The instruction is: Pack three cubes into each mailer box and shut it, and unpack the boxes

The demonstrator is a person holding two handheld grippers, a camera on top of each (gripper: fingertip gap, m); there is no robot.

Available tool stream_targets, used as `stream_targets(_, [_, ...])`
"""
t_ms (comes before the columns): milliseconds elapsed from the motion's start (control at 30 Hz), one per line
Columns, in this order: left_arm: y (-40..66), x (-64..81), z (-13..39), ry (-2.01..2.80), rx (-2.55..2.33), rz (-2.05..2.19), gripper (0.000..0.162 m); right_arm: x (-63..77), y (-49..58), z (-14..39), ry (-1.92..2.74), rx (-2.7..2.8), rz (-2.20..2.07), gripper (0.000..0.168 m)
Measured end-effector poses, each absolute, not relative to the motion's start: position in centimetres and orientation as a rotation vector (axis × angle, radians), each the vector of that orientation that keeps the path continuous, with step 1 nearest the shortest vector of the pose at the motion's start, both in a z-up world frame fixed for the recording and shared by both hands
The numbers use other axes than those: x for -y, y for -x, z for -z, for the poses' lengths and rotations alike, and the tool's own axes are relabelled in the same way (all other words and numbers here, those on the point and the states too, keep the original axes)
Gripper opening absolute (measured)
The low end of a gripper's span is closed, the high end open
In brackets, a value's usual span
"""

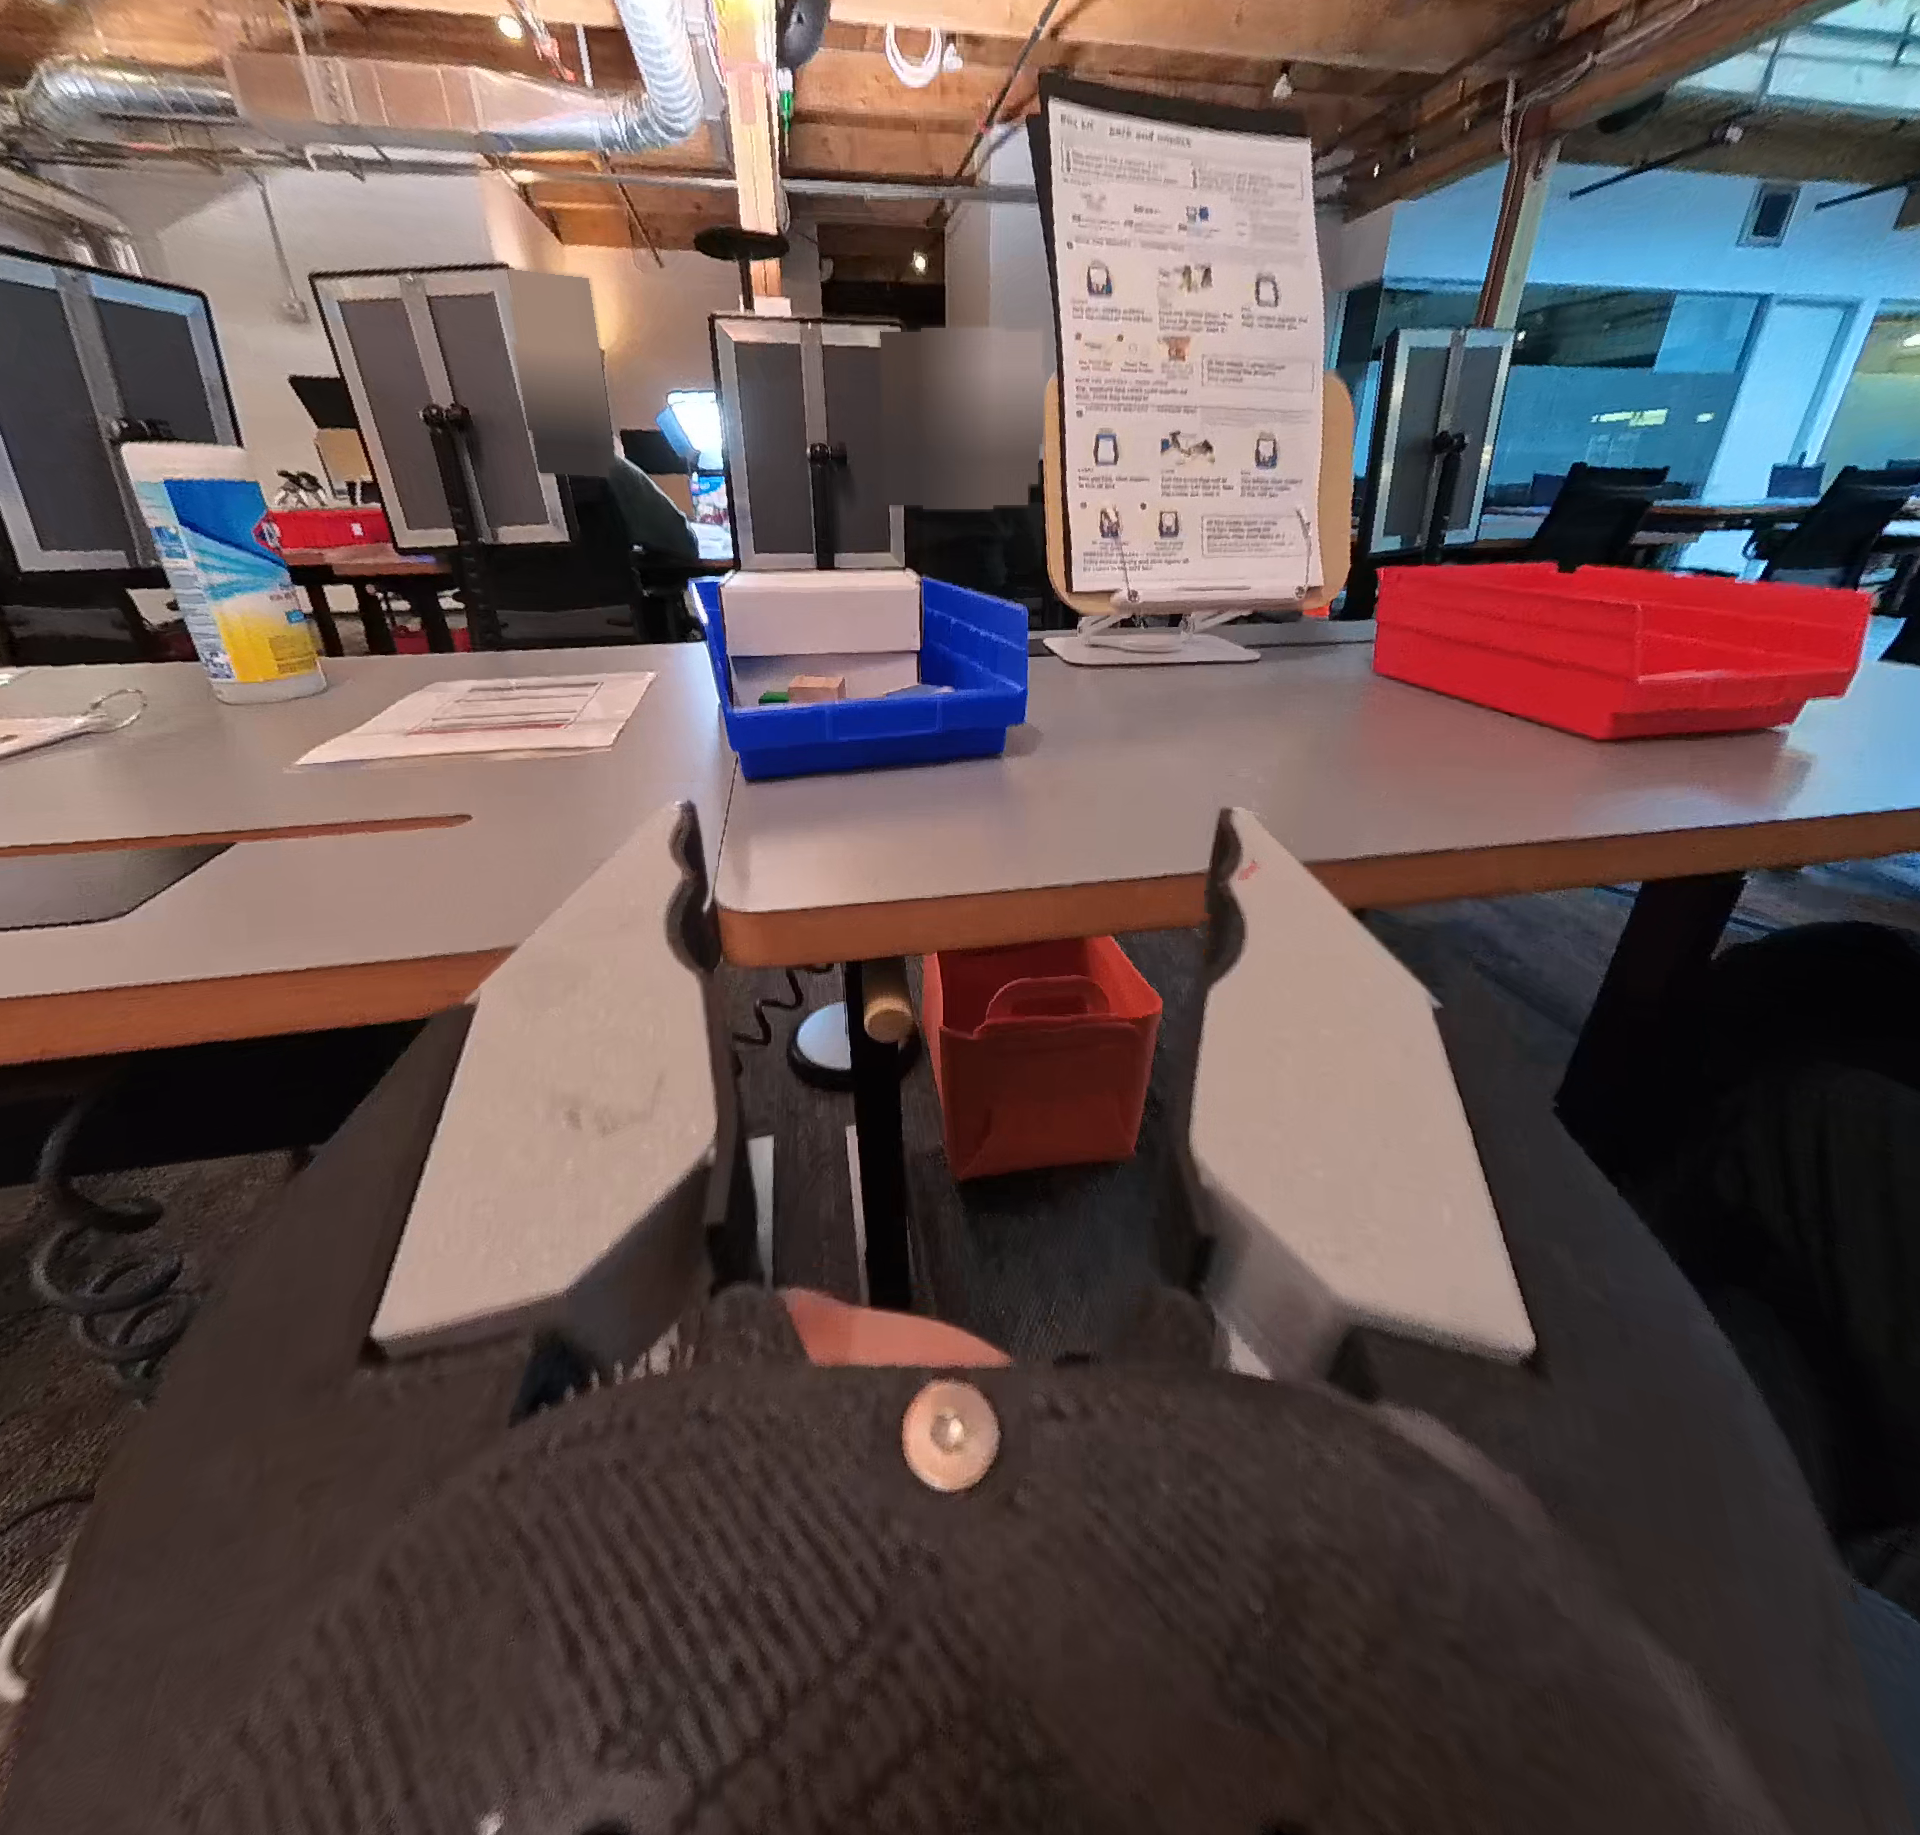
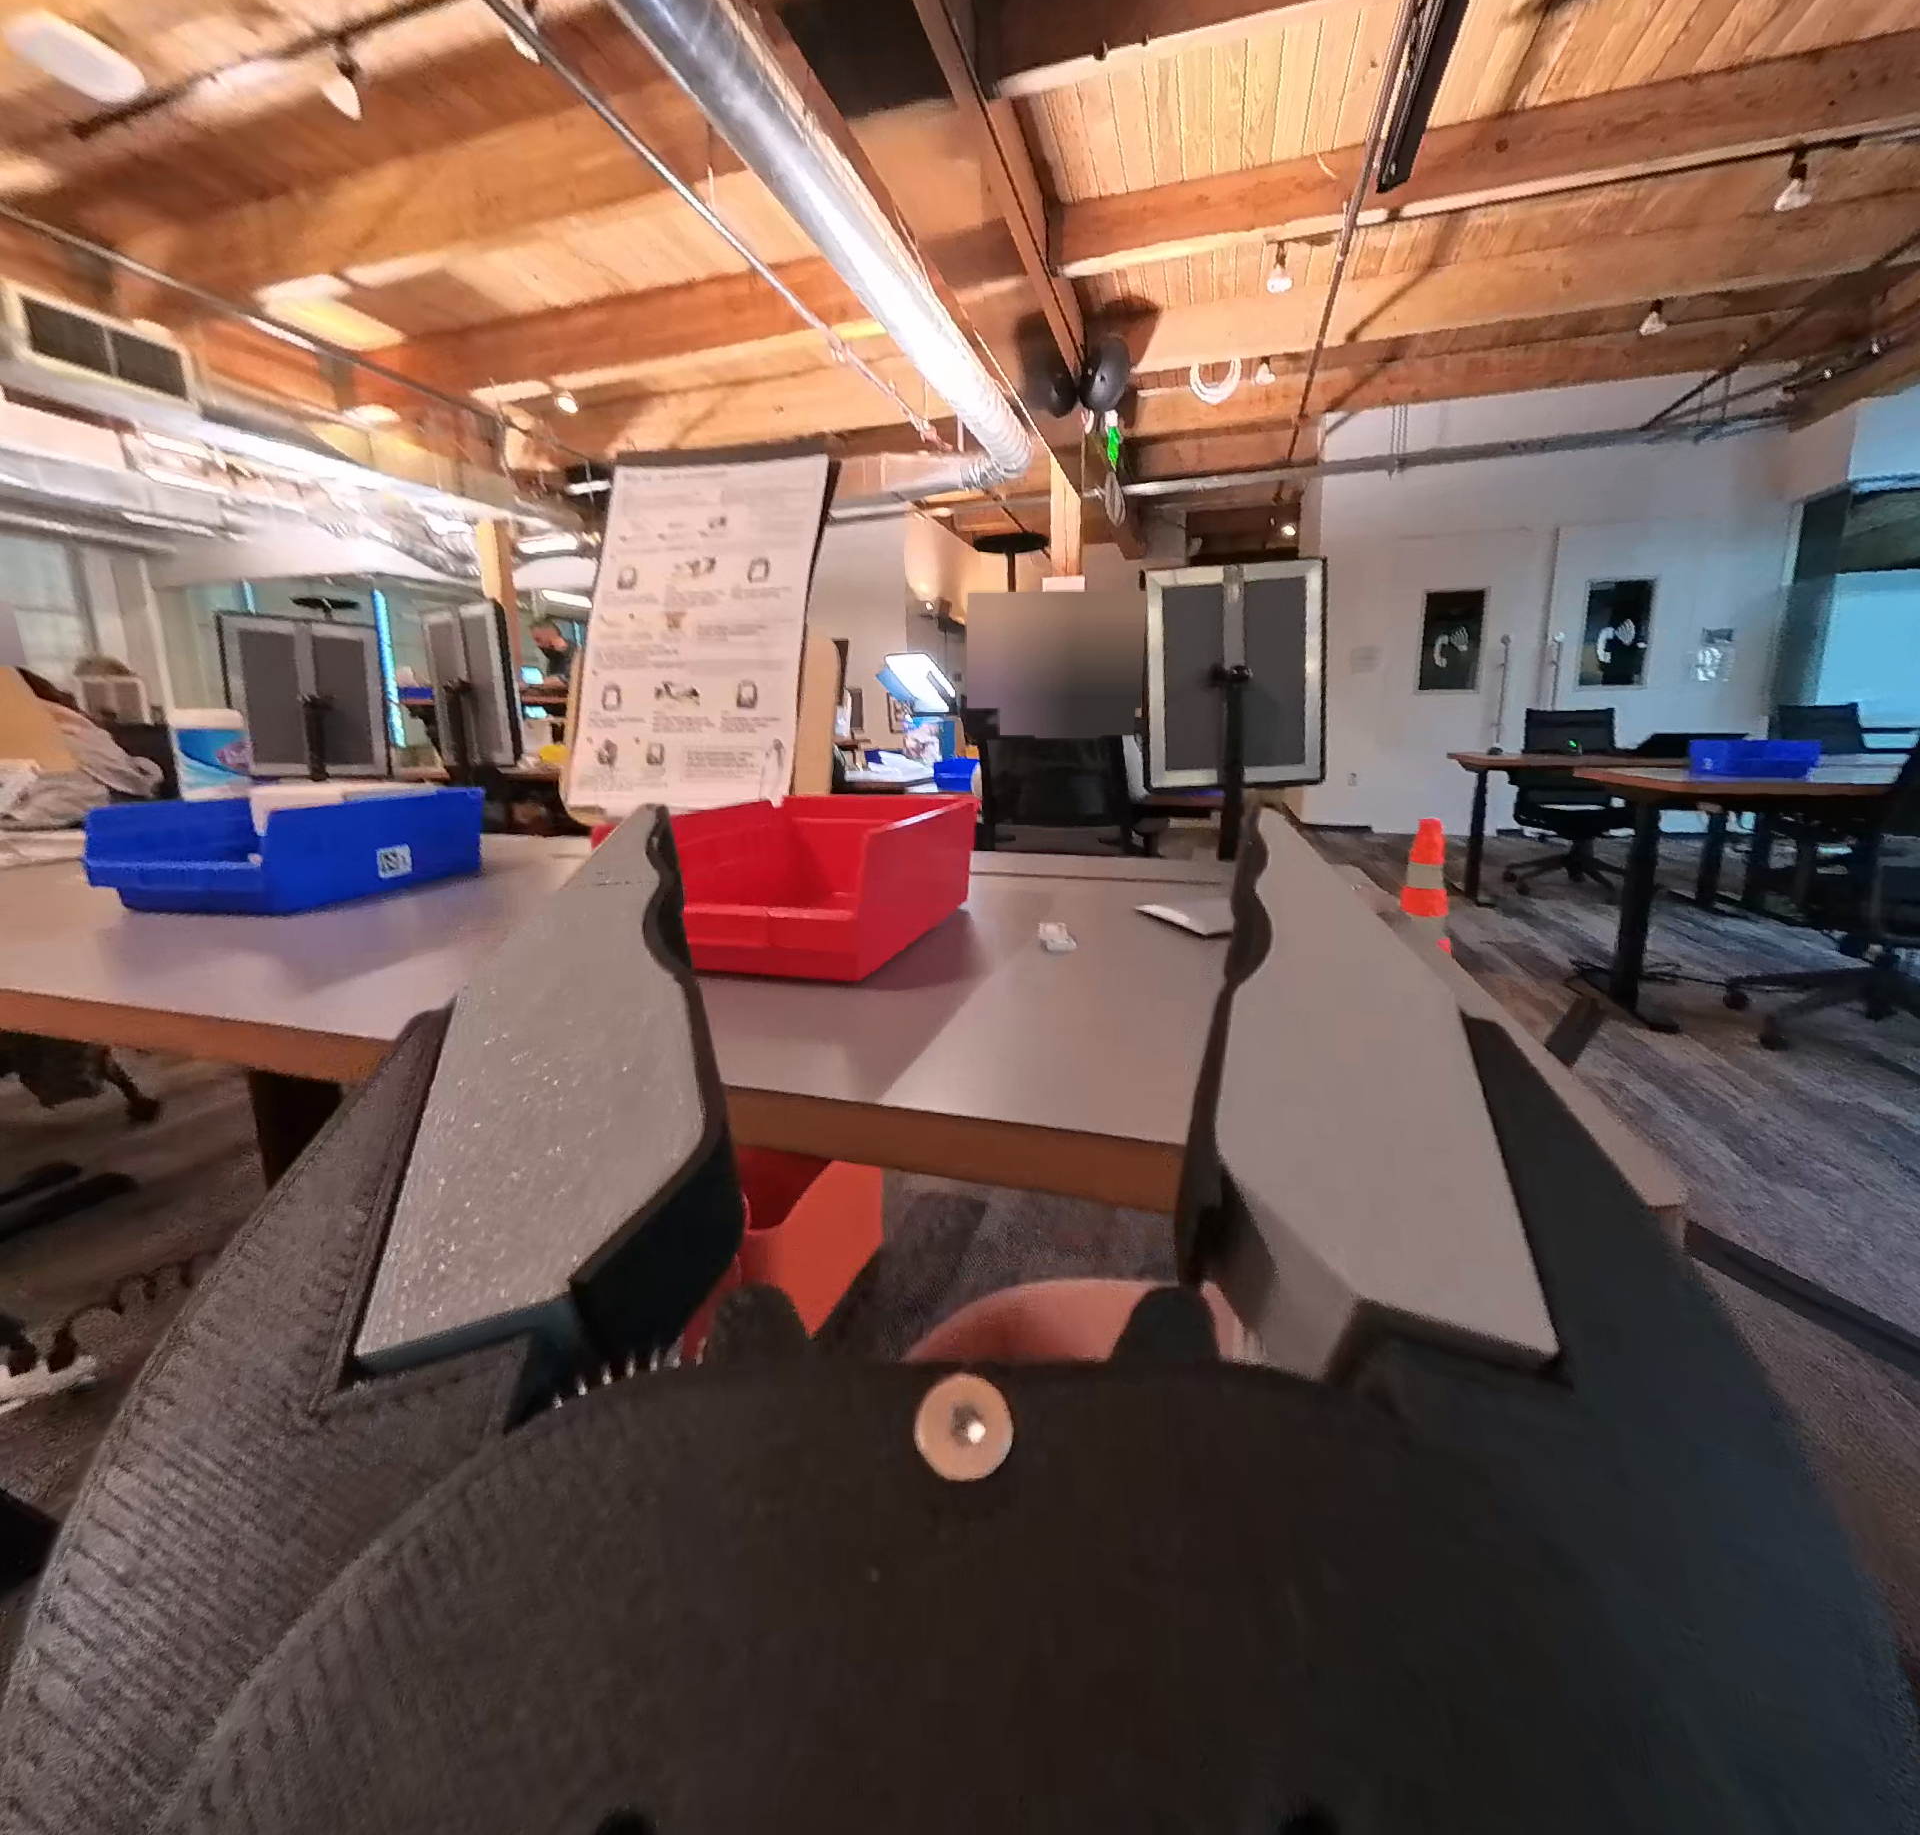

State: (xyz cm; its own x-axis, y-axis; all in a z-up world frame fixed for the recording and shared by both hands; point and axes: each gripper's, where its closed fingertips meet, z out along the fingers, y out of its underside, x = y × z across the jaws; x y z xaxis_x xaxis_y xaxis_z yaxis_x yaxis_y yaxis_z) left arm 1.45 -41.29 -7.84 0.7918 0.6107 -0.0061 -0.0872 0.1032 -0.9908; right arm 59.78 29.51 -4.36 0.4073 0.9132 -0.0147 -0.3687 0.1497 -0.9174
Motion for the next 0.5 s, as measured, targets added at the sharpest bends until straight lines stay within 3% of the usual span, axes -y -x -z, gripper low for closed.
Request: stream_targets(500, [1.3, 36.2, 9.3, 1.528, 0.567, -0.544, 0.091, -28.3, -48.7, 5.2, 1.252, 0.81, -0.978, 0.102])
